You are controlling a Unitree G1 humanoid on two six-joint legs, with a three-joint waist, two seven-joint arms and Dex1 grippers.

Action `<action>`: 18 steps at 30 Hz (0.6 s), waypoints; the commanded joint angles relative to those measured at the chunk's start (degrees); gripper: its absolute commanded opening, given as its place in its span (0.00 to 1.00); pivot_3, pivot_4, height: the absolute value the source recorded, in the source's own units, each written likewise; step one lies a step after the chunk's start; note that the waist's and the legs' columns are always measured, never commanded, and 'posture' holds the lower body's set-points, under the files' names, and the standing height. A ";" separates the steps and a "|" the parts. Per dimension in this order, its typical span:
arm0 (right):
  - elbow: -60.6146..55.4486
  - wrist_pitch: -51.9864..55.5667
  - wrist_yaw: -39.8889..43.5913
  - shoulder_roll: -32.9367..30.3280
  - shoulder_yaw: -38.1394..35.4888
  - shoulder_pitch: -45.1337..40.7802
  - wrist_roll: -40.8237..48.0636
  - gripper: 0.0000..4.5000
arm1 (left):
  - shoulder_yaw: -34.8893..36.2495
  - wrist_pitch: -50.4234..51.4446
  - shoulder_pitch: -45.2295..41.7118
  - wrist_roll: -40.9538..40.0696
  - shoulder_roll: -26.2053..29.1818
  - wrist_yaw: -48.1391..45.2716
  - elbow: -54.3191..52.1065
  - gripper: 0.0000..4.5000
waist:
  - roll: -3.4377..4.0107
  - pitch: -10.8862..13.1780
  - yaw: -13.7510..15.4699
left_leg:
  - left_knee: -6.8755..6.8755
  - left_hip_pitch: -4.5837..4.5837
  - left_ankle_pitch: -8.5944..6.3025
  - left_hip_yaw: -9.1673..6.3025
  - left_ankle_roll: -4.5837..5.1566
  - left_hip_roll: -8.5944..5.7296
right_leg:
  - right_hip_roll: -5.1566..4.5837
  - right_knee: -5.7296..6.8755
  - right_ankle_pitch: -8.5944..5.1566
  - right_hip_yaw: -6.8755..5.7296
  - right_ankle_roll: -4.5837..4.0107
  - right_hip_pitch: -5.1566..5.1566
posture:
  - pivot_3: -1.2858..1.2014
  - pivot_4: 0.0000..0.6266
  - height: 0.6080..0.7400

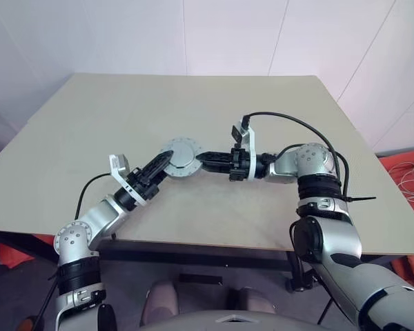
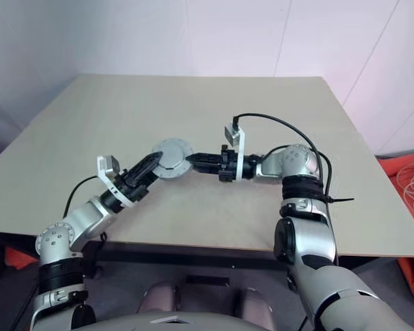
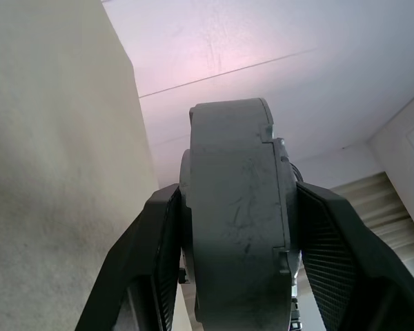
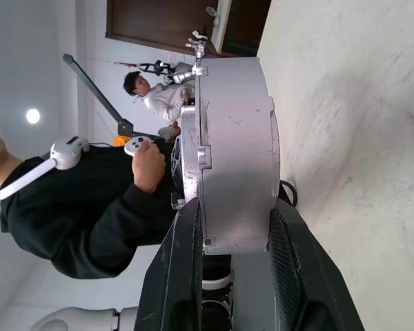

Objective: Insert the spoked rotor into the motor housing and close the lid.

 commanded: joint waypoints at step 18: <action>-11.36 -4.18 -4.13 4.20 0.39 4.80 1.79 1.00 | -3.86 -1.77 0.63 -1.94 1.37 -0.12 -2.57 0.47 | -0.01 -0.01 -0.04 | 0.00 0.06 0.03 -0.01 -0.05 0.00 | 0.00 0.02 0.00 0.00 0.04 0.04 | 0.52 0.00 1.00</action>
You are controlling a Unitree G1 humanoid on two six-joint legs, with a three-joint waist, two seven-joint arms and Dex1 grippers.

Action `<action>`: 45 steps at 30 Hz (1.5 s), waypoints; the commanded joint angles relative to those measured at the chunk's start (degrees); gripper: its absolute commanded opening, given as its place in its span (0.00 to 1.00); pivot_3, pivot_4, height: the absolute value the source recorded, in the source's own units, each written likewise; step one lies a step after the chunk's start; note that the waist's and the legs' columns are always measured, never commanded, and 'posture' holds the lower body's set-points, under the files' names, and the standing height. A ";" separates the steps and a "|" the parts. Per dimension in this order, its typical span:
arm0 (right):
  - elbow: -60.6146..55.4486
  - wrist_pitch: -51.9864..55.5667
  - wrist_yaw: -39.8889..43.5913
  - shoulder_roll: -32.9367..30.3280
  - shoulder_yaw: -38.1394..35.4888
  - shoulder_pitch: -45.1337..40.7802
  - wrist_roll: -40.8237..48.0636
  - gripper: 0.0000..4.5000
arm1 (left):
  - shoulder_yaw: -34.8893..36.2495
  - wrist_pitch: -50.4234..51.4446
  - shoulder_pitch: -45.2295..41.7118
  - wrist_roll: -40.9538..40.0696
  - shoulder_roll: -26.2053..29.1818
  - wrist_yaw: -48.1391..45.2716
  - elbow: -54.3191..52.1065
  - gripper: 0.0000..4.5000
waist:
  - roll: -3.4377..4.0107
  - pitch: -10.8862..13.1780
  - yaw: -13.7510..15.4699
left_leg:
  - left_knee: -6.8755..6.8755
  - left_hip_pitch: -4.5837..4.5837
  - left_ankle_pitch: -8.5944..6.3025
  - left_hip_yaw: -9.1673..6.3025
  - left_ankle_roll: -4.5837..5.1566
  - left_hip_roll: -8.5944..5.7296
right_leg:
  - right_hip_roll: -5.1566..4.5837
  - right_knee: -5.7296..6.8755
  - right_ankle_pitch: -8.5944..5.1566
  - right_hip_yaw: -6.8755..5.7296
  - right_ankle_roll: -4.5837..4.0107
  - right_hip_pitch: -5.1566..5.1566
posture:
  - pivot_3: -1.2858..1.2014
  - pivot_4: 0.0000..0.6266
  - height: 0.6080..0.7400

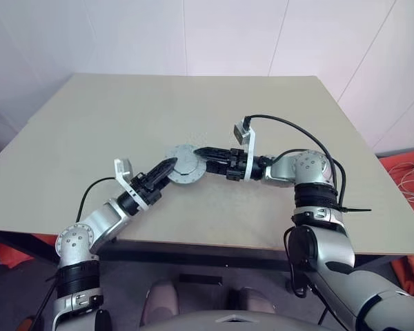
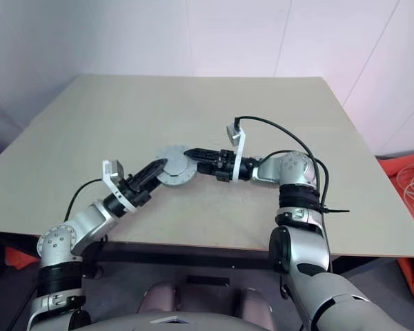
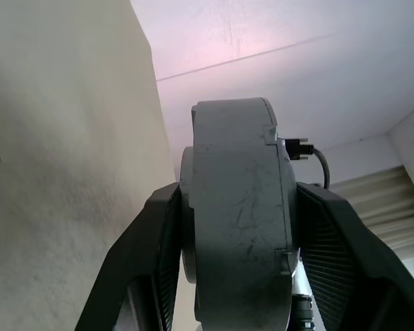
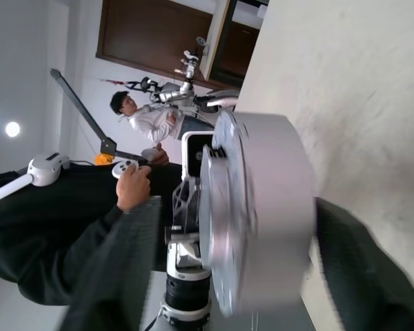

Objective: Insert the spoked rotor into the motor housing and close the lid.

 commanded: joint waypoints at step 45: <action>-22.42 -61.72 26.19 -21.02 31.78 12.99 -26.78 1.00 | 21.38 -37.65 -15.26 16.47 -1.99 18.79 19.34 0.47 | -1.03 -0.02 -0.35 | 0.50 0.01 -0.09 -0.15 0.17 -0.03 | 0.00 0.05 0.02 -0.01 0.37 0.35 | 0.52 0.00 1.00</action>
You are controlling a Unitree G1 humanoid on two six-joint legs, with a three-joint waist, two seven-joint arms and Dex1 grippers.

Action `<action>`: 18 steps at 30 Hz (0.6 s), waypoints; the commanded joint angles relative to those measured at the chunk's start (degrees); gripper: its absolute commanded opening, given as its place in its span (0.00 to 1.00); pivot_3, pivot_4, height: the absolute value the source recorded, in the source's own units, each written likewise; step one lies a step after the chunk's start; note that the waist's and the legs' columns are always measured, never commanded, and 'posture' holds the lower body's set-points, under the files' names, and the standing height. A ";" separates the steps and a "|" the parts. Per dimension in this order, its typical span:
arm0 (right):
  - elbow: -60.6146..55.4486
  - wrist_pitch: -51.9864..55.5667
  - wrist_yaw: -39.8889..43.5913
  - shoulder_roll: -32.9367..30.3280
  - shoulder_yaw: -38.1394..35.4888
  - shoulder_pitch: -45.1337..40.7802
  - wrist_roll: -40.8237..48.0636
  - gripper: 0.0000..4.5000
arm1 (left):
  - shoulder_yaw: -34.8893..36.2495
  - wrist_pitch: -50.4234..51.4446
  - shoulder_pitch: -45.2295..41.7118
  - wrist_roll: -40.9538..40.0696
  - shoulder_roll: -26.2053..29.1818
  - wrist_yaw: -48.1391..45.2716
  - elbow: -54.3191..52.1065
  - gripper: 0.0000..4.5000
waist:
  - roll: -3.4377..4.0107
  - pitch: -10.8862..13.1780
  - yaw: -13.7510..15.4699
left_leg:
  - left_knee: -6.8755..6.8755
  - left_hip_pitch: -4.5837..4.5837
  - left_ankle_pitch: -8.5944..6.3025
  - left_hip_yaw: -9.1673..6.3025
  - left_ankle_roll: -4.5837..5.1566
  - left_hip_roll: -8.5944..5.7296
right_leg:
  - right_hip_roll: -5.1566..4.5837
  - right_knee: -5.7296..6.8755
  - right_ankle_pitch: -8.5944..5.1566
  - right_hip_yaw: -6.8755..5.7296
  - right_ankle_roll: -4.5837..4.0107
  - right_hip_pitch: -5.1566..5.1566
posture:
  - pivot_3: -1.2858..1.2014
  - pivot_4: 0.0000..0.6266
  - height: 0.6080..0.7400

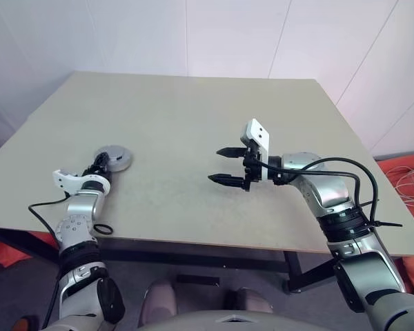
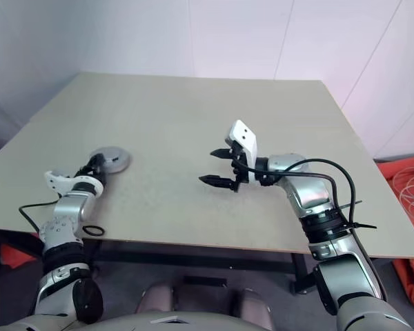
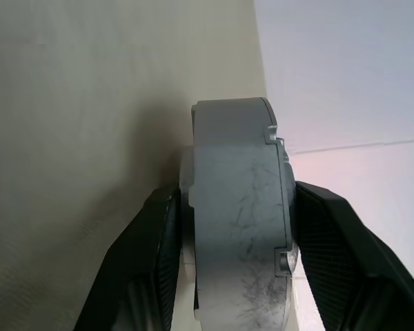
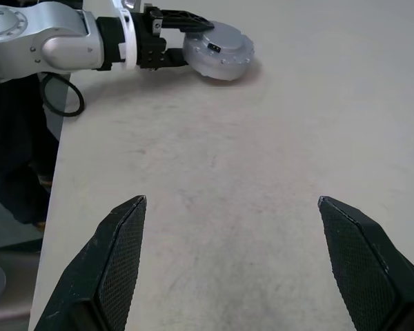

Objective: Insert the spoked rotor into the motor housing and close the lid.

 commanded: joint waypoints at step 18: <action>-2.44 -0.41 0.71 -0.72 -0.38 0.54 -0.23 1.00 | 3.13 -1.11 -0.12 -2.40 -6.84 19.27 -12.49 0.99 | -0.02 -0.01 -0.16 | 0.46 0.19 -0.18 -0.02 0.29 0.01 | -0.03 0.00 0.06 0.01 -0.04 0.58 | 0.52 0.00 1.00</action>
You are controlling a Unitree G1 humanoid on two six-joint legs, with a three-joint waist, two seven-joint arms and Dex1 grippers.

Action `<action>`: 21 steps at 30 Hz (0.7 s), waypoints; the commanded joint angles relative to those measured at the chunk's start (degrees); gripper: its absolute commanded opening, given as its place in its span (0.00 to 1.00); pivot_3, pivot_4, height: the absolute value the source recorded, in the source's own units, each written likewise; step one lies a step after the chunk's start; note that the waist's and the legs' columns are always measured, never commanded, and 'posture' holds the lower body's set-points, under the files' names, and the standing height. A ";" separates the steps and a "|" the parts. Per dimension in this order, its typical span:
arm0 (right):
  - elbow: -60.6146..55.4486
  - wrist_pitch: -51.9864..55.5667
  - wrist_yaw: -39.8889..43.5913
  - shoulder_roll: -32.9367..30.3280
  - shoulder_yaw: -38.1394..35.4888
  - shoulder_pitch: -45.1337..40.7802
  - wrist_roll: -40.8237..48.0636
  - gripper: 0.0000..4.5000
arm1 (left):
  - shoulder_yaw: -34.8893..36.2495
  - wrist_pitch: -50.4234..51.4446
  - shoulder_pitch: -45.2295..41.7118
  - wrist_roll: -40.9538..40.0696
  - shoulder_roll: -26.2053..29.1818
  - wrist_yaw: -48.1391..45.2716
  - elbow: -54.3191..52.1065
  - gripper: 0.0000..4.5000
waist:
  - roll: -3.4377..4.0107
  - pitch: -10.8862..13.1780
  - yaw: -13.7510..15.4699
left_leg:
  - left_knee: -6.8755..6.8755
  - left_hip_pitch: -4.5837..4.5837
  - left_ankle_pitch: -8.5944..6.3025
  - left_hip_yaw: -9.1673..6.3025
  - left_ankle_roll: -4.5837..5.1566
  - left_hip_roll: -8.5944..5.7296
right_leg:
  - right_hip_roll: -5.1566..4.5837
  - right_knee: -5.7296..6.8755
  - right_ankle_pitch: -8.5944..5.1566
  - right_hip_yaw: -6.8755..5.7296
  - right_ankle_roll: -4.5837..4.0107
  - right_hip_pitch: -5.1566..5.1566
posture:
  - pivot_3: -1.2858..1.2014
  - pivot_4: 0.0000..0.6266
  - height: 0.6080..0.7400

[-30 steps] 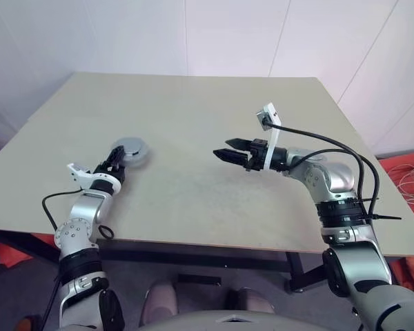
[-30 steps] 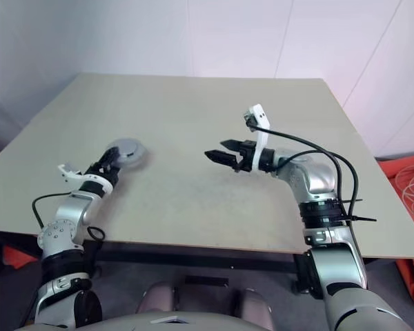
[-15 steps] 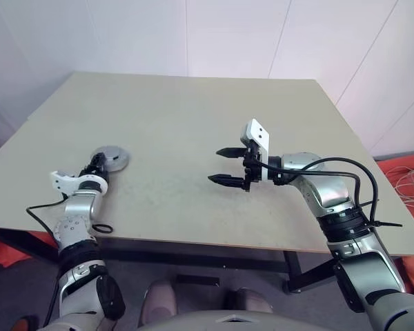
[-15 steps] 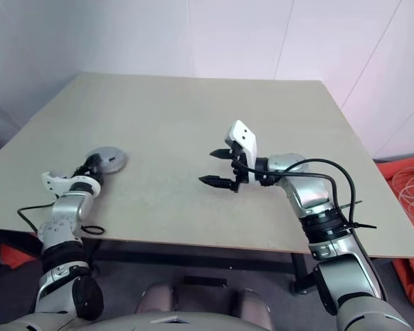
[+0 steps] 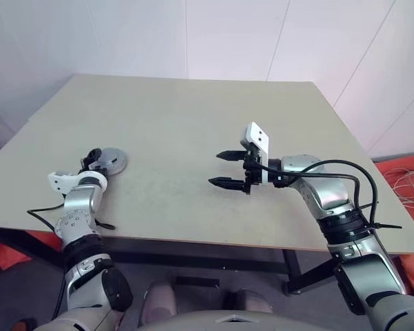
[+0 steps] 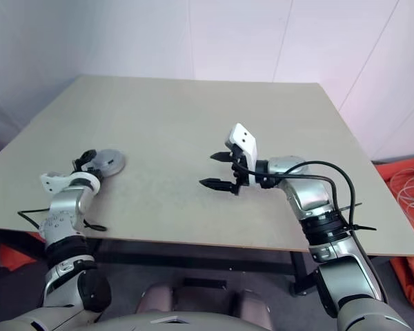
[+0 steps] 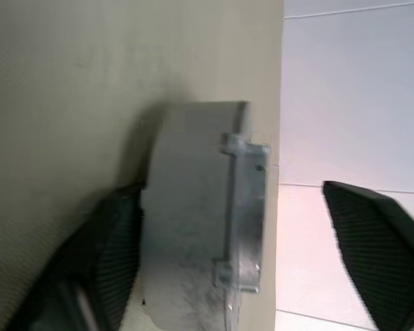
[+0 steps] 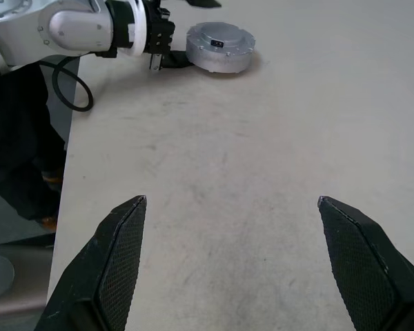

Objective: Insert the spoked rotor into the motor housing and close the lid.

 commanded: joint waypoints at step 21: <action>3.64 -4.92 -0.96 -2.04 -2.86 -0.01 -2.45 1.00 | -36.37 12.22 12.09 28.51 15.15 0.98 -26.38 0.99 | 0.13 -0.19 -0.07 | 0.10 -0.09 -0.13 -0.05 0.22 -0.03 | 0.01 -0.05 -0.03 -0.02 0.23 -0.23 | 0.52 0.00 1.00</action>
